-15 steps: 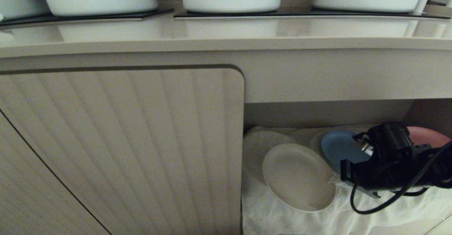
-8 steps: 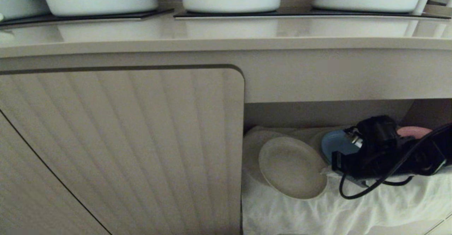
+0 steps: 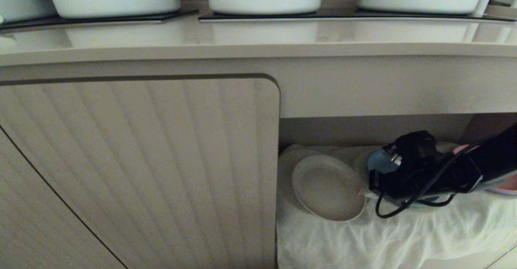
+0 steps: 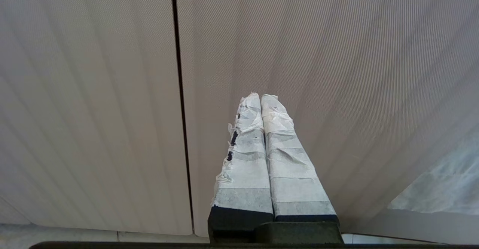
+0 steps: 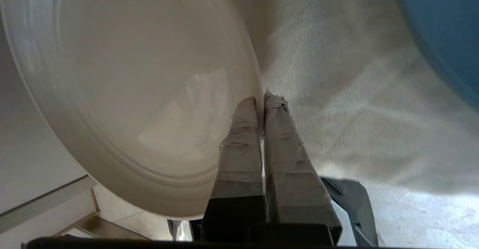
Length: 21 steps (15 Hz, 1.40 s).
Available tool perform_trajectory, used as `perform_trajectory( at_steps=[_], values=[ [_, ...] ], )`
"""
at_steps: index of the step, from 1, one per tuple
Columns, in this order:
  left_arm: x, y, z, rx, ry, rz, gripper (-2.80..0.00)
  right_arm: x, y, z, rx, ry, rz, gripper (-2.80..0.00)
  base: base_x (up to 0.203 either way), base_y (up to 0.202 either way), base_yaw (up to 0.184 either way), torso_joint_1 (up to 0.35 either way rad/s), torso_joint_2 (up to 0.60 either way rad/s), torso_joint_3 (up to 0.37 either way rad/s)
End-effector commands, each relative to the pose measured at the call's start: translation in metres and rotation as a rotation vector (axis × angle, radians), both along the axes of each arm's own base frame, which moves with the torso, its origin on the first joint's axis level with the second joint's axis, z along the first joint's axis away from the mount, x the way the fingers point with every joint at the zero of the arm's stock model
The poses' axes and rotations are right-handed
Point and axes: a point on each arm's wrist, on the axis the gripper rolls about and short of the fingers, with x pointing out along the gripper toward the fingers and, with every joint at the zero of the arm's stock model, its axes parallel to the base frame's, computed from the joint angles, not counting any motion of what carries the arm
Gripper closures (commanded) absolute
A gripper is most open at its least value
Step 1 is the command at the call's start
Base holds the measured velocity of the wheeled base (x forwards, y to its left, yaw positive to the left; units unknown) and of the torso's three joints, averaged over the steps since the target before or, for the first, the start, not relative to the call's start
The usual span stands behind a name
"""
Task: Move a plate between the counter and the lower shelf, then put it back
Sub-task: Put the plate in the cupboard
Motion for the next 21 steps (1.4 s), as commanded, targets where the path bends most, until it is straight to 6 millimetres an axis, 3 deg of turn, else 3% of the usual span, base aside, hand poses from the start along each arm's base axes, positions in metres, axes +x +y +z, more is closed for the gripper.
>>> perform_trajectory(
  at_steps=[1,11,21],
  values=[
    [0.0,0.0,0.0,-0.001,0.0,0.001,0.0,0.007,0.002,-0.01,0.013,0.027,-0.015,0.0,0.0,0.0,0.0,0.0,0.0,0.0],
    [0.0,0.0,0.0,-0.001,0.0,0.001,0.0,0.027,0.023,-0.011,0.033,-0.001,0.02,0.0,0.0,0.0,0.0,0.0,0.0,0.0],
    [0.0,0.0,0.0,-0.001,0.0,0.001,0.0,0.033,0.02,-0.013,0.04,0.005,-0.006,0.0,0.0,0.0,0.0,0.0,0.0,0.0]
  ],
)
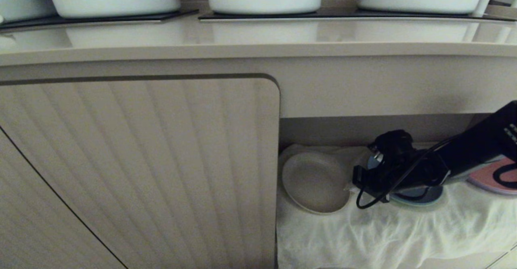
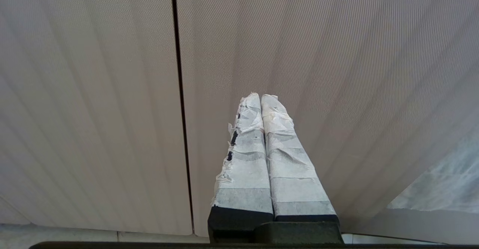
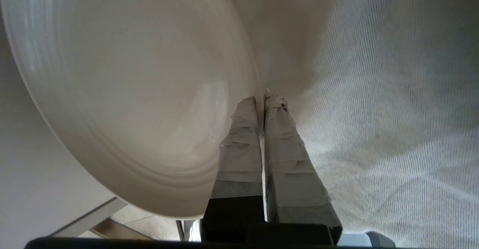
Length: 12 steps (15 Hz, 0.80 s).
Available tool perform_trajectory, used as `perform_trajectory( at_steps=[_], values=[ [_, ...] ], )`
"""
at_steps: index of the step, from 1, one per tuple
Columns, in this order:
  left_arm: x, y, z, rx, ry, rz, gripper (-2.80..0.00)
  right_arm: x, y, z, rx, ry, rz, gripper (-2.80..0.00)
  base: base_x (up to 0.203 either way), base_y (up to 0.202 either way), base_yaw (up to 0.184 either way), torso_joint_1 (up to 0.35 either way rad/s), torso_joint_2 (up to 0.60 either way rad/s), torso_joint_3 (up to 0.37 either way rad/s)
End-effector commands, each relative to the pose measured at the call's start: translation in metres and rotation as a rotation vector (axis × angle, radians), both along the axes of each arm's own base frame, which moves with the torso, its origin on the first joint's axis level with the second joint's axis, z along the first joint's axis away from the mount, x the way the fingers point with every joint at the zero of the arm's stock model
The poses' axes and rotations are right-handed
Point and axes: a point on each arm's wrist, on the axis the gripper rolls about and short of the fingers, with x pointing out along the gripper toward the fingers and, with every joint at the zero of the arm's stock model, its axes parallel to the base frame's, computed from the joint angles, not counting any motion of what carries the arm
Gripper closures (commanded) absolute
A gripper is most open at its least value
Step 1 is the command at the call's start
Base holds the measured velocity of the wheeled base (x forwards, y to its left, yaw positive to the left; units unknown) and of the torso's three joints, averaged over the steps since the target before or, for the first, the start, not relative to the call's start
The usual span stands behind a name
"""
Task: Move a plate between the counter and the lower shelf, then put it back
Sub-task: Put the plate in the cupboard
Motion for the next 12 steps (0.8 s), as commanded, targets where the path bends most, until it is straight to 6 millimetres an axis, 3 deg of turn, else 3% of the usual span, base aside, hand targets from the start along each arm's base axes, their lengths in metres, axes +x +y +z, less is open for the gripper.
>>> perform_trajectory(
  at_steps=[1,12],
  values=[
    [0.0,0.0,-0.0002,-0.001,0.0,0.001,0.0,0.0019,-0.0004,0.0022,0.006,-0.008,-0.003,0.0,0.0,0.0,0.0,0.0,0.0,0.0],
    [0.0,0.0,-0.0002,-0.001,0.0,0.001,0.0,0.0027,-0.0002,-0.0026,0.002,0.002,-0.003,0.0,0.0,0.0,0.0,0.0,0.0,0.0]
  ],
)
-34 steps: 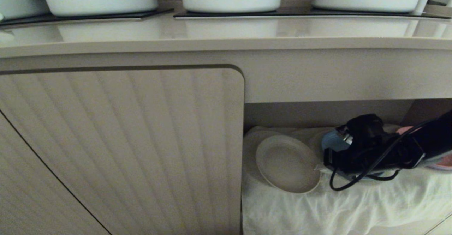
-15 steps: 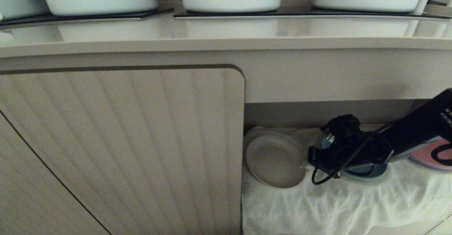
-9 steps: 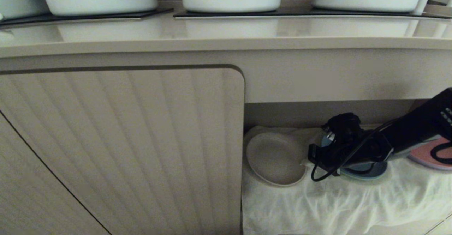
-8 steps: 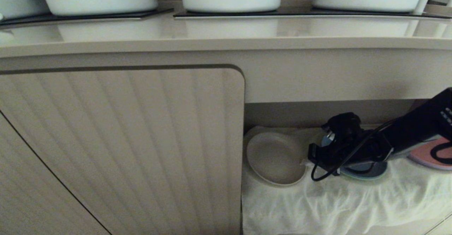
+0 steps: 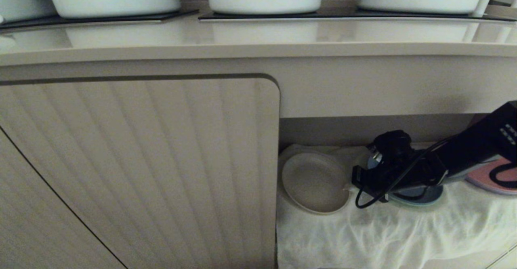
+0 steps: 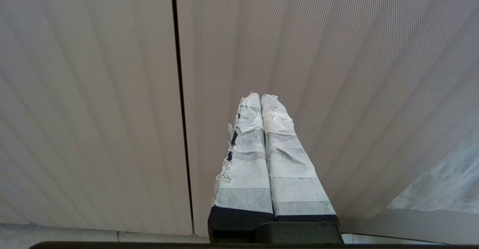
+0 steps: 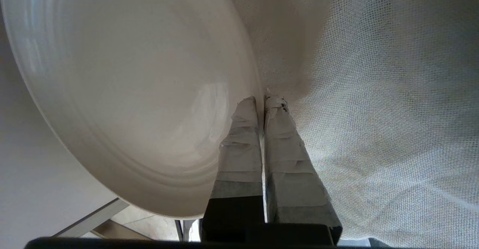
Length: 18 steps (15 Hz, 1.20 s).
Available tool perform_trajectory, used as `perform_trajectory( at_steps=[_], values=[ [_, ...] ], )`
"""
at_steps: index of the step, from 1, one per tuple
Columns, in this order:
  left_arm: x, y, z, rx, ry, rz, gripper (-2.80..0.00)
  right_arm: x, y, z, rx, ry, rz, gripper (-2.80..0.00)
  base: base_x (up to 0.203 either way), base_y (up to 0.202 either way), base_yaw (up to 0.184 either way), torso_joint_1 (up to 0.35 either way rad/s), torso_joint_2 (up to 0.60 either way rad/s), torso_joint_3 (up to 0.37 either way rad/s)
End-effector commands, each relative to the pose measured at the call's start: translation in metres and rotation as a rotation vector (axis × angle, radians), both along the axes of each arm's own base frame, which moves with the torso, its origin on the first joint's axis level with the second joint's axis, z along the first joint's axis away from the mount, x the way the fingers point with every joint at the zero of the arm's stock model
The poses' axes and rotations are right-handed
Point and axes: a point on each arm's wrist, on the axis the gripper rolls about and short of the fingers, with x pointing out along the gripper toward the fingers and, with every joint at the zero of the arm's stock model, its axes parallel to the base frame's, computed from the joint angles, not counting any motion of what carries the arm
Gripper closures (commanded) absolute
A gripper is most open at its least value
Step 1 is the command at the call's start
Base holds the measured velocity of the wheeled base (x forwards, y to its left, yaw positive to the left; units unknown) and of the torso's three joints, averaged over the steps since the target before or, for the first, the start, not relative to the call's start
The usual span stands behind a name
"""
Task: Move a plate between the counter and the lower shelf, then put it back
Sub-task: Put the plate in the cupboard
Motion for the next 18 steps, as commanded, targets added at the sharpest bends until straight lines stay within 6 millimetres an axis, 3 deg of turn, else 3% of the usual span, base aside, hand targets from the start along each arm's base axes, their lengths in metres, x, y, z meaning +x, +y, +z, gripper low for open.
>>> perform_trajectory(
  at_steps=[1,18],
  values=[
    [0.0,0.0,-0.0002,-0.001,0.0,0.001,0.0,-0.0001,0.0002,-0.0003,0.003,0.003,-0.001,0.0,0.0,0.0,0.0,0.0,0.0,0.0],
    [0.0,0.0,-0.0002,-0.001,0.0,0.001,0.0,0.0003,0.0002,0.0001,-0.002,-0.003,0.001,0.0,0.0,0.0,0.0,0.0,0.0,0.0]
  ],
)
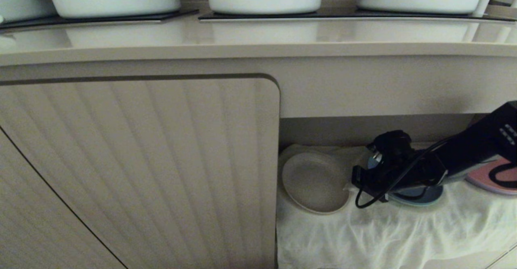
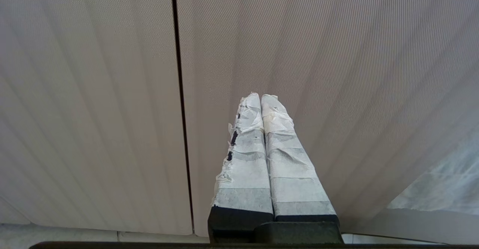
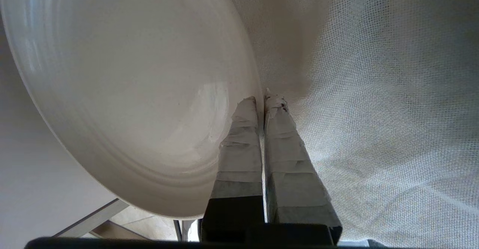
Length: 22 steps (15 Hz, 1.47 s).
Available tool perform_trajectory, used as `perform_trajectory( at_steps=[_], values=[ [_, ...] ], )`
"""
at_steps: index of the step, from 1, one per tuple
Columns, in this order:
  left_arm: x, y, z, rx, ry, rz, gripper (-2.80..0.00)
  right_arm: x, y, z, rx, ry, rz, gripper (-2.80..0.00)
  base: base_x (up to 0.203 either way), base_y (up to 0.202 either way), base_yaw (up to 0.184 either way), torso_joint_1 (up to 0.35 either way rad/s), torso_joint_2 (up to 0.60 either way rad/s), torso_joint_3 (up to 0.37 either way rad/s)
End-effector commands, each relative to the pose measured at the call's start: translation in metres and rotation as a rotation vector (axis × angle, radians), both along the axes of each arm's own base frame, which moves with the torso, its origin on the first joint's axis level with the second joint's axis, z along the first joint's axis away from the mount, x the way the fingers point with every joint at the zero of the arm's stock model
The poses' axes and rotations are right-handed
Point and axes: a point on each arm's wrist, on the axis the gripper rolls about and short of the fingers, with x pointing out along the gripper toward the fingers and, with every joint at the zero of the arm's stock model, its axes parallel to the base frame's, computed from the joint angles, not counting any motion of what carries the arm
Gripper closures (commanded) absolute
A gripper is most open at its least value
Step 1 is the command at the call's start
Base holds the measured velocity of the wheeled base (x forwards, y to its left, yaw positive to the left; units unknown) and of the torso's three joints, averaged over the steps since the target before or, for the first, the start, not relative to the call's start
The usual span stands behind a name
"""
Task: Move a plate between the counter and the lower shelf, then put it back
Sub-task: Put the plate in the cupboard
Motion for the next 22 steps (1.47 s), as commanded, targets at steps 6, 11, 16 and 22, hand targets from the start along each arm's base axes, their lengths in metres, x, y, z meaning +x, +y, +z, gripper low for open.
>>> perform_trajectory(
  at_steps=[6,11,16,22],
  values=[
    [-0.0001,0.0,0.0003,-0.001,-0.002,0.001,0.0,-0.0011,0.0,0.0001,0.002,0.006,0.001,0.0,0.0,0.0,0.0,0.0,0.0,0.0],
    [0.0,0.0,-0.0001,-0.001,0.0,0.001,0.0,-0.0011,0.0001,0.0008,0.008,0.008,0.0,0.0,0.0,0.0,0.0,0.0,0.0,0.0],
    [-0.0001,0.0,0.0003,-0.001,-0.002,0.001,0.0,0.0011,0.0005,0.0038,0.012,-0.002,-0.001,-2.8,0.0,0.0,0.0,0.0,0.0,0.0],
    [-0.0001,0.0,0.0001,-0.001,-0.001,0.001,0.0,-0.0048,-0.0033,0.0077,0.008,0.019,-0.011,-2.8,0.0,0.0,0.0,0.0,0.0,0.0]
  ],
)
